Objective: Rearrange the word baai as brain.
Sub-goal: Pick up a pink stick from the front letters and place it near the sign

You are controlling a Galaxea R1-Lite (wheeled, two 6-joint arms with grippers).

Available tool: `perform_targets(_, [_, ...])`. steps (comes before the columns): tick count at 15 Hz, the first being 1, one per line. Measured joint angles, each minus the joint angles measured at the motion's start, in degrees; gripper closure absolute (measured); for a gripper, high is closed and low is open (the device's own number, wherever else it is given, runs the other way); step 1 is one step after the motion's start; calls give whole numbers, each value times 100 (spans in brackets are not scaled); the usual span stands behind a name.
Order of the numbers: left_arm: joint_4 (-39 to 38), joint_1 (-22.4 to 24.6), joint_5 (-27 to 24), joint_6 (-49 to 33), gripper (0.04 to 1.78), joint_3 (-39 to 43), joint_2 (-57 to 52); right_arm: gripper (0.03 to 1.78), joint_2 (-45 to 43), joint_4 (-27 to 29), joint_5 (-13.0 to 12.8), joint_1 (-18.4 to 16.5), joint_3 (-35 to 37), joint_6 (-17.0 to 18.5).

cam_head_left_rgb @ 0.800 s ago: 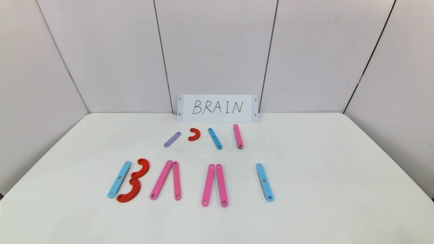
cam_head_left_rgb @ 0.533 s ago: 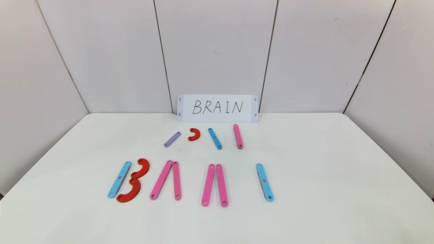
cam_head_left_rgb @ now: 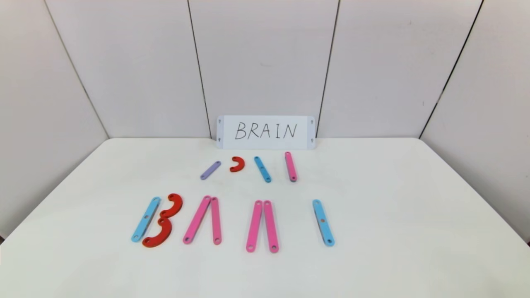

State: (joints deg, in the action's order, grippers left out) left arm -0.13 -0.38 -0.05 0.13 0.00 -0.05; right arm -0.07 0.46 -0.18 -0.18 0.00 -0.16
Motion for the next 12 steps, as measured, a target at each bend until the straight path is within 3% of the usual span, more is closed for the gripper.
perform_targets(10, [84,0,7,77,8,-44,0,7,0,22,-9,-2,-22,-59])
perform_targets(12, [171,0,5,63,8,-272,43,7,7,149,0,-4,-286,-57])
